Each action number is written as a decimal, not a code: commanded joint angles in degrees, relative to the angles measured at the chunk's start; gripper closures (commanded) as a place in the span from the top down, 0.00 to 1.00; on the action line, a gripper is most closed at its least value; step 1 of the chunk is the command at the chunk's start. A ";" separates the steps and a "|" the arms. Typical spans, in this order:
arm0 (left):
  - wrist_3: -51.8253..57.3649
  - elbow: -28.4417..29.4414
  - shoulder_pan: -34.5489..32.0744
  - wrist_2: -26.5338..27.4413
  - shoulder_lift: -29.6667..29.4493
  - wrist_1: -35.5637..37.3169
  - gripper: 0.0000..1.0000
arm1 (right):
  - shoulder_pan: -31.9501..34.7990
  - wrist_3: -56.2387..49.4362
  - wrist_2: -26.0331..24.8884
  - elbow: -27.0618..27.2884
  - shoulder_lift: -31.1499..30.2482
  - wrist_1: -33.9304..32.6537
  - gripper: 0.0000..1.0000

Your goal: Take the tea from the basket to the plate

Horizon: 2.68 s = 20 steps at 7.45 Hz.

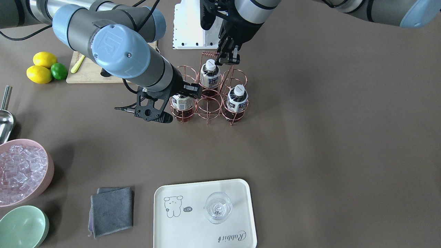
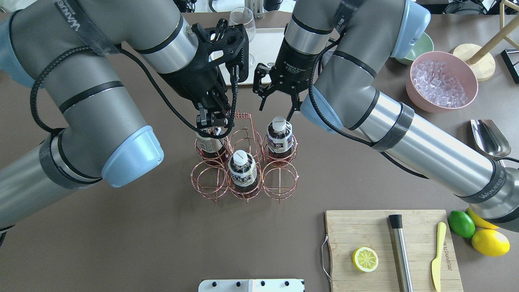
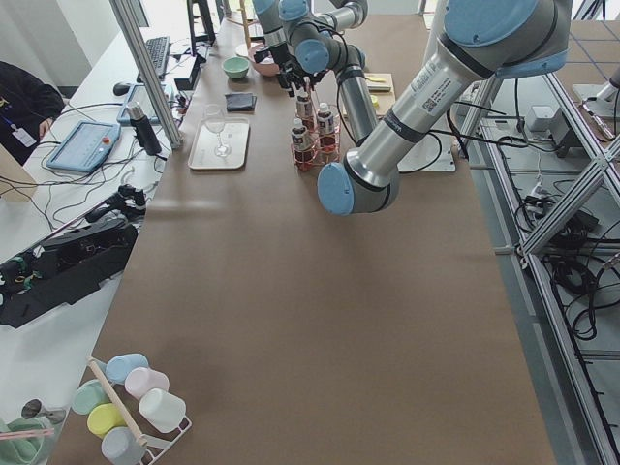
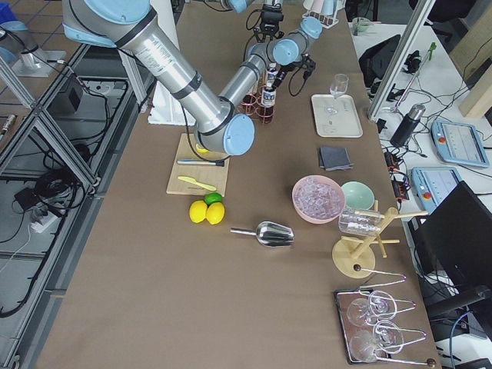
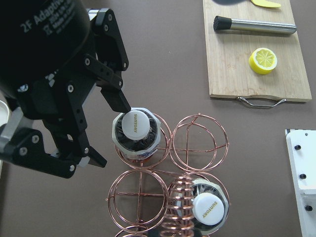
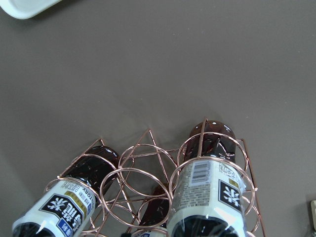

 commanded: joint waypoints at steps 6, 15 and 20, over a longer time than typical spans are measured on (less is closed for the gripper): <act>-0.13 -0.09 0.00 0.07 0.25 -0.01 0.00 | -2.10 -0.66 -0.24 4.82 -2.78 -4.12 0.30; 0.31 0.00 -0.53 0.07 0.78 -0.10 0.00 | 9.57 -2.23 2.66 8.53 2.30 -14.39 0.00; 0.31 0.00 -0.53 0.07 0.78 -0.10 0.00 | 15.12 -24.89 -0.41 -19.57 13.91 -13.79 0.00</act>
